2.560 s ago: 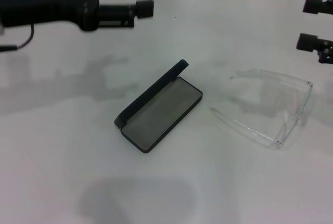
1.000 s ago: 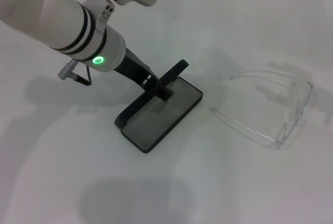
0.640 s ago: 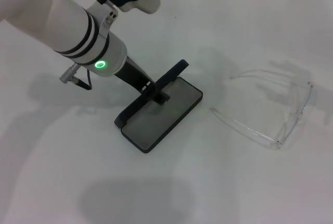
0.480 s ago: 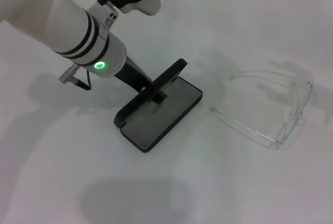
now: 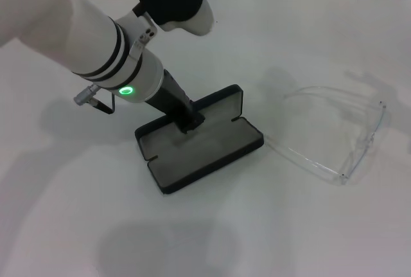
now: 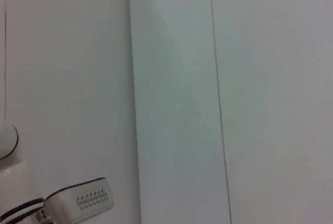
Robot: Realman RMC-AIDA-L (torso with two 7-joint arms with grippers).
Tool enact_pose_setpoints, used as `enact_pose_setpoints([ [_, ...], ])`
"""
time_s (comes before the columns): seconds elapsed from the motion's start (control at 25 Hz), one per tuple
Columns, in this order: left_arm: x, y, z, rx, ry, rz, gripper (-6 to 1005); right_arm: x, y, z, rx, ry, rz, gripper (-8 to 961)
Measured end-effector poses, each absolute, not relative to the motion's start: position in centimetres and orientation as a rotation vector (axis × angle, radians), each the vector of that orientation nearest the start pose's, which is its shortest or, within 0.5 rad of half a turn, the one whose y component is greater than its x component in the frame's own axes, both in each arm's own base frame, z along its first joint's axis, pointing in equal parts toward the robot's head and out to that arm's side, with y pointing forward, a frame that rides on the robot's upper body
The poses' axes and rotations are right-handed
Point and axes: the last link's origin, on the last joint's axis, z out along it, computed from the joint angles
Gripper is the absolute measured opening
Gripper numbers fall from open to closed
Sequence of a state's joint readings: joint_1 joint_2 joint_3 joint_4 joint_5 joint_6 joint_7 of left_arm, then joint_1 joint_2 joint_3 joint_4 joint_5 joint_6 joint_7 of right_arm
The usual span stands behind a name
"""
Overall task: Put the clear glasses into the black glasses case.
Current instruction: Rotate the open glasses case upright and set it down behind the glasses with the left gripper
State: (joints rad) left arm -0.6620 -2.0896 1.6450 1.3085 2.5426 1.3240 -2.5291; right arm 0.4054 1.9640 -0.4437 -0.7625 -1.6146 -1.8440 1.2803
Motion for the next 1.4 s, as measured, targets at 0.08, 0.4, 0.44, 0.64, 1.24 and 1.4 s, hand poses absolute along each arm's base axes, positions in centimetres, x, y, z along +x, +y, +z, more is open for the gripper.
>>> enact_pose_setpoints([
  [0.08,-13.3,35.6,-5.4,-2.723,-0.471,0.463,246,27.2,30.5,13.4,-2.303,0.239,1.121,752],
  [0.4,-13.2,33.5,-5.7,-2.705,-0.122,0.626,192,27.4,30.1,13.7,-2.277,0.232,1.142,752],
  [0.44,-13.2,33.4,-5.8,-2.702,-0.091,0.646,191,27.4,30.1,13.8,-2.275,0.231,1.144,752],
  [0.64,-12.3,32.4,-7.4,-2.721,0.055,0.666,191,27.3,30.1,13.8,-2.267,0.225,1.151,752],
  [1.24,-7.6,31.7,-10.1,-2.729,0.285,0.486,194,28.0,29.8,13.9,-2.227,0.23,1.16,751],
  [1.4,-7.3,32.1,-10.4,-2.721,0.293,0.476,195,28.2,29.7,13.9,-2.225,0.234,1.159,751],
])
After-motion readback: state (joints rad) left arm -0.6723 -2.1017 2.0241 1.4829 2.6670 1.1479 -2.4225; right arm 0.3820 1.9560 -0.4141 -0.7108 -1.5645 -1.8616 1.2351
